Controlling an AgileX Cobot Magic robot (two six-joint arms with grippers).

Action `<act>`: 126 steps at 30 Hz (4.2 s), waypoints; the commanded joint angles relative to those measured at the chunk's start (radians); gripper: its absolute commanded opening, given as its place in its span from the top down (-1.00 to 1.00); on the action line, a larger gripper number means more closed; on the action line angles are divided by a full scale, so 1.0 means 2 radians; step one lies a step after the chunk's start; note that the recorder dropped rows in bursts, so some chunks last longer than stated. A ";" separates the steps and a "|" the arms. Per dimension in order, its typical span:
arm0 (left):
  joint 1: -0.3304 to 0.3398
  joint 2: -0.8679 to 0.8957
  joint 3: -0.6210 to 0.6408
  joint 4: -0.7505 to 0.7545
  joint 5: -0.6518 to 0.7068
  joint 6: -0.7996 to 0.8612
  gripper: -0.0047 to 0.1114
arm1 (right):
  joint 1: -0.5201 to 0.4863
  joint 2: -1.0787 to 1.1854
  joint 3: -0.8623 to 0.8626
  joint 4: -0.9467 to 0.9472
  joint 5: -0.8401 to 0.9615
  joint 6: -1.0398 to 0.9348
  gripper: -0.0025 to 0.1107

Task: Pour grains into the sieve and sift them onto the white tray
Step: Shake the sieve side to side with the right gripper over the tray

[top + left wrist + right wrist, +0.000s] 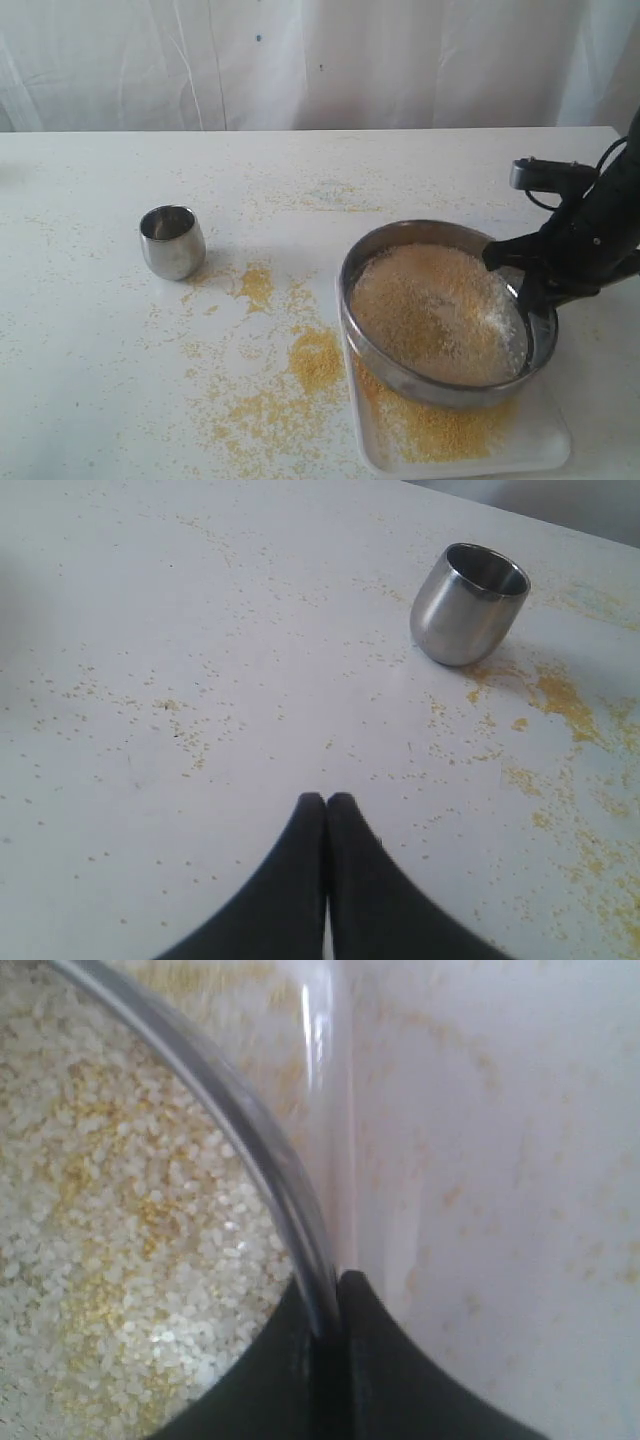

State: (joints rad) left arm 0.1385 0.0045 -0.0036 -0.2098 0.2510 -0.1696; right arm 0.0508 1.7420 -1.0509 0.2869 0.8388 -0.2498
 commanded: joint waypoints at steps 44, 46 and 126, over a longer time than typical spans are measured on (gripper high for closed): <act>0.000 -0.002 0.002 -0.001 0.002 -0.004 0.92 | -0.001 -0.011 0.019 0.027 -0.013 0.079 0.96; 0.000 -0.002 0.002 -0.001 0.002 -0.004 0.92 | -0.001 -0.009 0.019 0.026 -0.076 0.079 0.96; 0.000 -0.002 0.002 -0.001 0.002 -0.004 0.92 | 0.001 -0.011 -0.006 -0.012 0.041 0.036 0.96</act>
State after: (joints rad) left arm 0.1385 0.0045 -0.0036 -0.2098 0.2510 -0.1714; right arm 0.0538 1.7366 -1.0594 0.2627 0.7923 -0.1655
